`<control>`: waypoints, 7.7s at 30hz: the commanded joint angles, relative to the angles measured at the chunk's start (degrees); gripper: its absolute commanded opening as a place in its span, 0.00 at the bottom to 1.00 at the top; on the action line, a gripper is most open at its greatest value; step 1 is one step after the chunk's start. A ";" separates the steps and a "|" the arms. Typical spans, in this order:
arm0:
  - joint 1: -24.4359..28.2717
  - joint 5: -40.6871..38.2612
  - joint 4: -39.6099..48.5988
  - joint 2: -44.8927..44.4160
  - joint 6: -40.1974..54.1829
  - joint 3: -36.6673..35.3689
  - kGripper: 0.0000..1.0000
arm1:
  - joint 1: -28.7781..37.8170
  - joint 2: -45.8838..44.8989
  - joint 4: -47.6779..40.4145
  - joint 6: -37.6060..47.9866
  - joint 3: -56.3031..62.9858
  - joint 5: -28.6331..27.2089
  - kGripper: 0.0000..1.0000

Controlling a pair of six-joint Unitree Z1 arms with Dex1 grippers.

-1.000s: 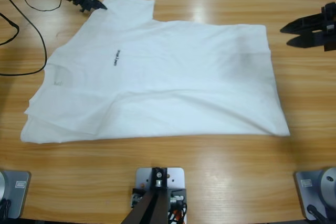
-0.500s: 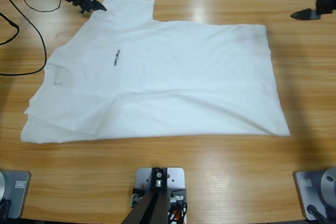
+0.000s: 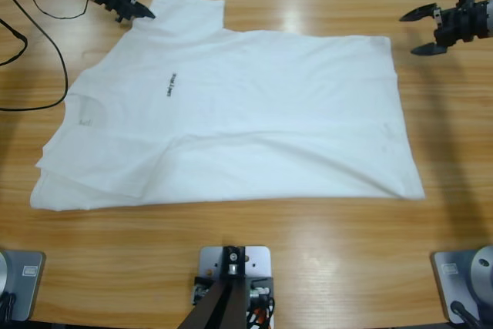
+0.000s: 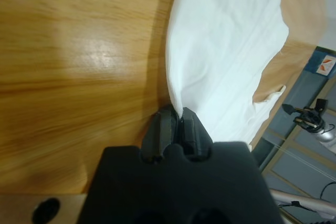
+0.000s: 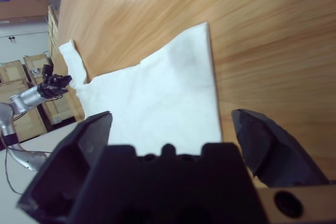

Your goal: Fold clothes

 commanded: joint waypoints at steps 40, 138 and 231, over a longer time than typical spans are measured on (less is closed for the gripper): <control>0.61 0.97 2.28 6.16 1.34 -31.73 0.00 | 7.61 14.55 7.03 0.24 -12.11 -3.66 0.00; 5.59 -3.46 22.50 -34.47 26.54 42.57 0.00 | 5.32 -7.95 39.90 -18.90 -6.18 -6.21 0.00; -5.38 1.15 9.79 -41.25 27.95 64.21 1.00 | 28.10 -4.73 41.60 -17.96 -12.02 -16.65 0.99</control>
